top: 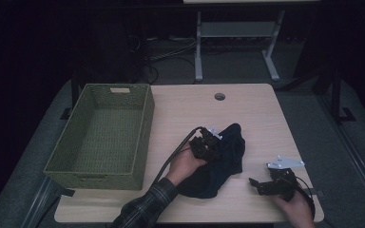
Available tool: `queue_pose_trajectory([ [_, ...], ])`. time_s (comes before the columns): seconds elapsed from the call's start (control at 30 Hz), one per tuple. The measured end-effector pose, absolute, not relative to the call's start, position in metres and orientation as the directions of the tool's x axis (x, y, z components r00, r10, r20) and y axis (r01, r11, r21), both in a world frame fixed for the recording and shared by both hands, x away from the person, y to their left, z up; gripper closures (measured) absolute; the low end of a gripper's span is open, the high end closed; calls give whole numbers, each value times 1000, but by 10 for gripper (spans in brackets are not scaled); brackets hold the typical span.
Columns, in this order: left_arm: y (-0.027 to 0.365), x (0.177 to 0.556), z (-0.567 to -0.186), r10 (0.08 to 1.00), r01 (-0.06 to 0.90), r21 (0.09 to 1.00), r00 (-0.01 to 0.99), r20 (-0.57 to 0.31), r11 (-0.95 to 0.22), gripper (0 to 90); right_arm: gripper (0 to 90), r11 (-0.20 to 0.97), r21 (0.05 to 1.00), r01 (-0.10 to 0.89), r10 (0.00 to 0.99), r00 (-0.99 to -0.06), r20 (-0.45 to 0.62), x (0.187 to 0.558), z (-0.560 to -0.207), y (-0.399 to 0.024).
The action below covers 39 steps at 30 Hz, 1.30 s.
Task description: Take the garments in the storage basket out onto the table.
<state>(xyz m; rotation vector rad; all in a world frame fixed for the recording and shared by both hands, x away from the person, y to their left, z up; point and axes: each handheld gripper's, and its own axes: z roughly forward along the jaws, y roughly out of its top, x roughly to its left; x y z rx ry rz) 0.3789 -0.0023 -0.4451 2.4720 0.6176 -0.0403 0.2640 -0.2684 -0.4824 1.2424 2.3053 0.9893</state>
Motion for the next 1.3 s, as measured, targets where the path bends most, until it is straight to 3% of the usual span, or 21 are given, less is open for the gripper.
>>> queue_pose_trajectory([
  [0.17, -2, 379, -445, 424, 438, 534, 892, -159, -723, 748, 82, 375, 714, 591, 828, -560, 28, 264, -482, -268],
  [0.27, 1, 380, -440, 430, 455, 547, 884, -184, -703, 606, 82, 375, 714, 591, 828, -560, 28, 264, -482, -268],
  [0.43, 12, 374, -418, 428, 423, 598, 892, -144, -681, 422, 82, 375, 714, 591, 828, -560, 28, 264, -482, -268],
  [0.67, 33, 361, -390, 432, 405, 628, 894, -120, -664, 392, 82, 375, 714, 591, 828, -560, 28, 264, -482, -268],
  [0.77, 44, 353, -383, 437, 402, 643, 892, -115, -652, 458, 82, 375, 714, 591, 828, -560, 28, 264, -482, -268],
  [1.07, 69, 331, -386, 440, 403, 620, 892, -103, -673, 844, 82, 373, 715, 591, 829, -559, 30, 264, -482, -268],
  [1.13, 74, 328, -392, 440, 405, 608, 892, -100, -683, 893, 82, 375, 714, 591, 828, -559, 28, 264, -482, -268],
  [1.3, 82, 321, -410, 459, 430, 575, 882, -105, -696, 898, 82, 376, 715, 590, 827, -562, 28, 264, -482, -268],
])
